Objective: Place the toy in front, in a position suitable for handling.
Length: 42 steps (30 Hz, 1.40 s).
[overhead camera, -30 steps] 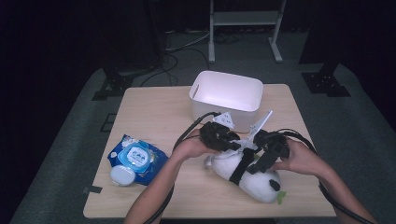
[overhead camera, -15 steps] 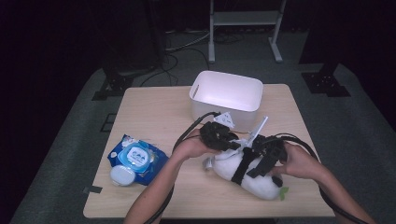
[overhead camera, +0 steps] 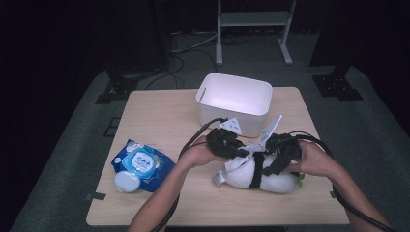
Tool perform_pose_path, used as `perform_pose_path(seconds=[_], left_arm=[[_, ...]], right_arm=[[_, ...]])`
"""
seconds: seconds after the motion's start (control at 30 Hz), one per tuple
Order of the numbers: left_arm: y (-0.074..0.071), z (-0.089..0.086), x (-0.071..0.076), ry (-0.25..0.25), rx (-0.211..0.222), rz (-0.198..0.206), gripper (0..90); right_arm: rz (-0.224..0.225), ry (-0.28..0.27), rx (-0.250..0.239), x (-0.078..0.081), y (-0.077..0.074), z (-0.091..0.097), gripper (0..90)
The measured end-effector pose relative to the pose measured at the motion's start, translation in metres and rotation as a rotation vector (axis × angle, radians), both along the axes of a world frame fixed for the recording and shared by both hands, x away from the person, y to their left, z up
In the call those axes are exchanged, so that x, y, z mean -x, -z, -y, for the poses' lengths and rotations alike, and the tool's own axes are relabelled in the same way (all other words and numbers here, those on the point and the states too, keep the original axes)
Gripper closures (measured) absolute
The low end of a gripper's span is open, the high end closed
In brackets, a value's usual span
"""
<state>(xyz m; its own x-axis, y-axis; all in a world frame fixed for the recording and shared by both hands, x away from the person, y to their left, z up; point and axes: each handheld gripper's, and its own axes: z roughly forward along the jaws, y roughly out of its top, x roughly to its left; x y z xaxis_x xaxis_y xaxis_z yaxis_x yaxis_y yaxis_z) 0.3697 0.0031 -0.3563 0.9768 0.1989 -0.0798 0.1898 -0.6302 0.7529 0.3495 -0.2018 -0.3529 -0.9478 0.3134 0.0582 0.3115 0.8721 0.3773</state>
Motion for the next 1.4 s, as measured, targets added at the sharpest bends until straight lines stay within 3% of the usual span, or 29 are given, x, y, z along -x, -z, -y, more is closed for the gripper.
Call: perform_pose_path(seconds=[0.1,0.2,0.37,0.47,0.53,0.57,0.63,0.73,0.83,0.97,1.13,1.23,1.33,1.4], left_arm=[[0.000,0.000,-0.001,-0.002,0.002,0.003,75.2],[0.001,0.001,0.000,-0.003,0.006,0.005,75.2],[0.002,0.000,-0.001,0.001,-0.003,0.006,75.3],[0.003,-0.001,-0.002,-0.006,0.000,0.001,75.3],[0.004,-0.004,-0.002,-0.005,0.008,-0.001,75.2],[0.003,-0.004,-0.002,-0.001,0.018,-0.012,75.1],[0.001,-0.006,0.000,-0.003,0.020,-0.009,74.9],[-0.004,-0.020,0.003,-0.009,0.053,0.000,74.6],[0.000,-0.036,0.001,-0.028,0.076,-0.017,74.7],[0.009,-0.051,-0.002,-0.044,0.139,-0.051,74.7],[0.015,-0.068,-0.003,-0.079,0.128,-0.060,74.6],[0.017,-0.073,-0.003,-0.084,0.130,-0.067,74.6],[0.010,-0.080,-0.001,-0.085,0.140,-0.051,74.7],[-0.002,-0.087,0.003,-0.082,0.152,-0.027,74.6]], right_arm=[[0.017,0.001,-0.024,0.003,-0.004,-0.007,20.0],[0.033,0.015,0.022,0.003,0.000,-0.017,15.8],[0.015,0.022,0.048,0.001,0.010,-0.033,8.3],[0.018,0.042,0.018,-0.003,0.016,-0.033,12.9],[0.026,0.038,-0.004,-0.002,0.019,-0.030,20.2],[0.013,0.030,-0.012,-0.002,0.020,-0.029,28.3],[0.005,0.020,-0.015,-0.001,0.021,-0.028,30.9],[0.039,-0.012,-0.028,0.000,0.020,-0.024,38.4],[0.032,-0.015,-0.041,-0.003,0.019,-0.021,39.2],[0.026,-0.028,-0.043,-0.006,0.017,-0.021,39.5],[0.039,-0.009,-0.066,-0.009,0.015,-0.014,41.5],[0.061,-0.014,-0.101,-0.010,0.013,-0.014,43.3],[0.065,-0.028,-0.137,-0.012,0.012,-0.017,43.9],[0.056,-0.044,-0.207,-0.012,0.009,-0.019,44.0]])
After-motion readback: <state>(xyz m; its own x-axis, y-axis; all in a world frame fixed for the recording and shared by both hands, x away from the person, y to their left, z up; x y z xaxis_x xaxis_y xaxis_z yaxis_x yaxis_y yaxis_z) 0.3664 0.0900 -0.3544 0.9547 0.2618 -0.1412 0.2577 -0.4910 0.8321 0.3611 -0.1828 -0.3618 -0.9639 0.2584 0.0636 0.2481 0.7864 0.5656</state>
